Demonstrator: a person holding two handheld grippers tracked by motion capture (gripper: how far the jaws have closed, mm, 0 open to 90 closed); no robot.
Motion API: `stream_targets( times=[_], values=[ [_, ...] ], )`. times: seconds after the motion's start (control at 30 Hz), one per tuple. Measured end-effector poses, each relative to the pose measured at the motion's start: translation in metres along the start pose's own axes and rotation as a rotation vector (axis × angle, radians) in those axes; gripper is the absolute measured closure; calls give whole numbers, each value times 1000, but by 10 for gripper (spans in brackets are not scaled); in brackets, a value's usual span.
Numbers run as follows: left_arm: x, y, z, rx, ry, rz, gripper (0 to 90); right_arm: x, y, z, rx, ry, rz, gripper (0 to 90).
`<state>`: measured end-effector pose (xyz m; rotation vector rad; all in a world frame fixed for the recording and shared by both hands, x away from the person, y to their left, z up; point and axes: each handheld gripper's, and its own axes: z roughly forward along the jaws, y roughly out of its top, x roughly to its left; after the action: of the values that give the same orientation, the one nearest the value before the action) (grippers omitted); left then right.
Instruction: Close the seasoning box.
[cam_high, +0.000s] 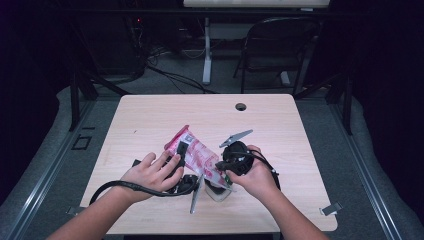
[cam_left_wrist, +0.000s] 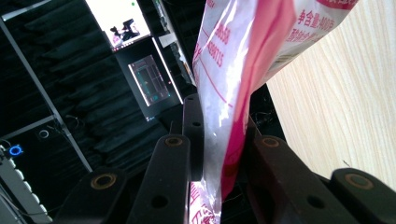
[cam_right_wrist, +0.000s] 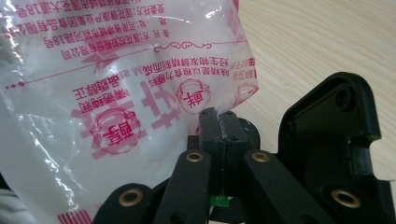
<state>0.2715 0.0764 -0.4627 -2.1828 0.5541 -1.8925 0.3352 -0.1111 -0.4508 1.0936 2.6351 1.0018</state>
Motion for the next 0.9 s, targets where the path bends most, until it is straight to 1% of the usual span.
stream_targets(
  times=[0.13,0.23,0.27,0.37,0.47,0.5,0.77,0.8,0.87,0.9],
  values=[
    [0,0,-1,2,0,-3,819,0,0,0,2,-1,-1,900],
    [1,0,-1,4,4,5,820,0,0,0,6,2,-1,900],
    [2,1,-1,5,-12,1,821,0,0,0,5,3,0,900],
    [2,1,-1,4,-1,0,822,0,0,0,5,2,0,900],
    [2,1,-2,3,-4,4,824,0,0,0,7,4,-1,900],
    [1,1,-1,-2,5,-3,824,0,0,0,6,3,-1,900],
    [2,2,-1,0,5,2,829,0,-1,0,6,5,1,900],
    [1,2,-1,-9,7,-7,829,0,-1,0,6,4,1,900],
    [3,2,-2,0,8,7,829,0,-1,0,5,4,2,900],
    [3,2,-2,-1,8,7,830,0,-1,0,2,5,0,900]
  ],
)
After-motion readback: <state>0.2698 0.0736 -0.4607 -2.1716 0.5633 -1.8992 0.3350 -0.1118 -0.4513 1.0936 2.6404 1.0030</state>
